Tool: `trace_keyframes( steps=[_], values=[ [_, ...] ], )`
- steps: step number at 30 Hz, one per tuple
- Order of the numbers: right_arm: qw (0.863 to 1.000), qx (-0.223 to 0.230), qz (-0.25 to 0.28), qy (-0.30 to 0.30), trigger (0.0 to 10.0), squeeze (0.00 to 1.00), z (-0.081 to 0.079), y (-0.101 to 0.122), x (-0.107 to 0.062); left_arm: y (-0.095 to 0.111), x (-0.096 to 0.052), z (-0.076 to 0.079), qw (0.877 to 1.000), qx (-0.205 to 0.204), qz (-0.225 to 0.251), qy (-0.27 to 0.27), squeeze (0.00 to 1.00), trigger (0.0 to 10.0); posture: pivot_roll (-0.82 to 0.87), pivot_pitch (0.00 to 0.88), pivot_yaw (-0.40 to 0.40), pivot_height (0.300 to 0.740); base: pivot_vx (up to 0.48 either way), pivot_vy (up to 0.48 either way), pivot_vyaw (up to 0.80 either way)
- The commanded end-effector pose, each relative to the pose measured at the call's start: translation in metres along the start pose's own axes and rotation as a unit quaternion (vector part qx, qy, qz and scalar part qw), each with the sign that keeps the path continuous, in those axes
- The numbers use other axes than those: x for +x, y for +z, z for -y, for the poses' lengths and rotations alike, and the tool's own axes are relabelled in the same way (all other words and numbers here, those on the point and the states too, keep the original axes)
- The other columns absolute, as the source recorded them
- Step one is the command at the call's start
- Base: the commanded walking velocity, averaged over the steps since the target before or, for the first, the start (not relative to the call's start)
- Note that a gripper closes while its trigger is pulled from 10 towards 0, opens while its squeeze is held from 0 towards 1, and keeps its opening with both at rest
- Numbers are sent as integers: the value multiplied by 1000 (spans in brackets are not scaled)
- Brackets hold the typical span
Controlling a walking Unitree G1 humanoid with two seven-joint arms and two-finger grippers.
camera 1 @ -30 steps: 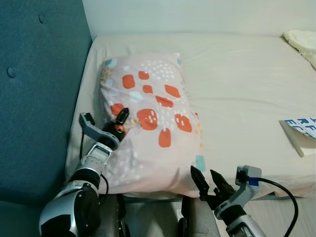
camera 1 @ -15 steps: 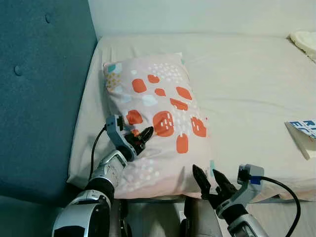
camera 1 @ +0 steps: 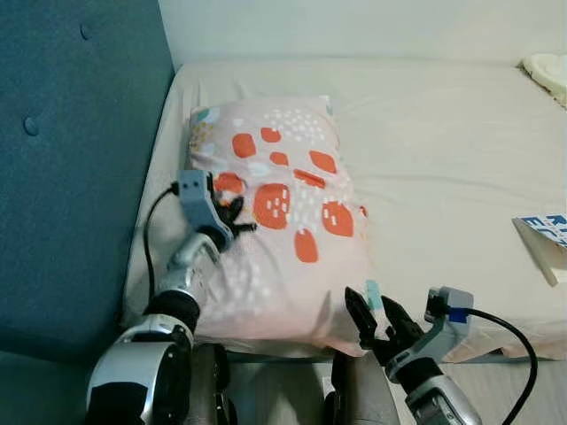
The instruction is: Clean up the room
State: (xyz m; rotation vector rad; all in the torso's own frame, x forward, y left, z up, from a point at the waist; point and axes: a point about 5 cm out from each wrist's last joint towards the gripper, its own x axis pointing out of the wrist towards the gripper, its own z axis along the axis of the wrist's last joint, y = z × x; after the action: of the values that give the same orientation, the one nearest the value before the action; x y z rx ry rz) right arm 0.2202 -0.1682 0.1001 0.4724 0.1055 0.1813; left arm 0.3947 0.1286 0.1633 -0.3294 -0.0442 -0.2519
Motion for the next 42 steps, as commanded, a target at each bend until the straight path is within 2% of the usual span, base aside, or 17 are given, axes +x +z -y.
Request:
trace_keyframes(
  steps=[1,2,3,5,8,10,12,14,16,23,24,25,29,33,39,41,42],
  values=[
    [1000,5,-13,-17,10000,0,5,-7,-5,17,1,-6,999,29,35,18,0,0,9,318,8,598,0,0,0],
    [1000,5,-13,-17,10000,0,5,-7,-5,24,-1,-16,997,58,41,43,0,0,9,318,8,598,0,0,0],
    [1000,5,-13,-17,10000,0,5,-7,-5,24,-1,-16,997,58,41,43,0,0,9,318,8,598,0,0,0],
    [1000,5,-13,-18,10000,0,4,-7,-4,33,-5,-33,991,94,46,88,0,0,10,319,9,598,0,0,0],
    [1000,5,-12,-18,10000,0,5,-6,-4,37,-9,-43,986,111,46,114,0,0,12,319,9,598,0,0,0],
    [1000,4,-12,-20,10000,0,6,-6,-3,45,-23,-74,972,139,45,186,0,0,18,320,10,598,0,0,0],
    [1000,4,-12,-20,10000,0,6,-6,-3,45,-23,-74,972,139,45,186,0,0,18,320,10,598,0,0,0],
    [1000,2,-12,-21,10000,0,8,-6,-2,50,-48,-112,946,159,32,279,0,0,29,321,11,598,0,0,0],
    [1000,1,-13,-22,10000,0,9,-6,-1,50,-72,-133,927,165,23,335,0,0,39,320,12,598,0,0,0],
    [1000,0,-14,-22,10000,0,9,-7,1,47,-98,-137,914,160,19,372,0,0,49,319,15,598,0,0,0],
    [1000,0,-16,-20,10000,0,8,-8,3,55,-115,-140,905,145,34,399,0,0,53,319,13,598,0,0,0],
    [1000,0,-16,-19,10000,0,8,-8,4,59,-121,-140,901,141,42,409,0,0,61,318,9,598,0,0,0],
    [1000,0,-18,-16,10000,0,8,-8,5,72,-131,-140,893,136,62,425,0,0,63,316,5,598,0,0,0],
    [1000,-1,-19,-12,10000,0,9,-7,8,104,-155,-127,881,127,104,444,0,0,76,313,-5,598,0,0,0],
    [1000,-1,-24,-5,10000,0,9,-9,13,102,-180,-118,876,117,86,460,0,0,91,311,-12,598,0,0,0],
    [1000,1,-26,0,10000,0,7,-10,15,88,-196,-118,873,107,51,474,0,0,96,312,-14,598,0,0,0],
    [1000,1,-26,0,10000,0,7,-10,15,88,-196,-118,873,107,51,474,0,0,96,312,-14,598,0,0,0]
  ],
)
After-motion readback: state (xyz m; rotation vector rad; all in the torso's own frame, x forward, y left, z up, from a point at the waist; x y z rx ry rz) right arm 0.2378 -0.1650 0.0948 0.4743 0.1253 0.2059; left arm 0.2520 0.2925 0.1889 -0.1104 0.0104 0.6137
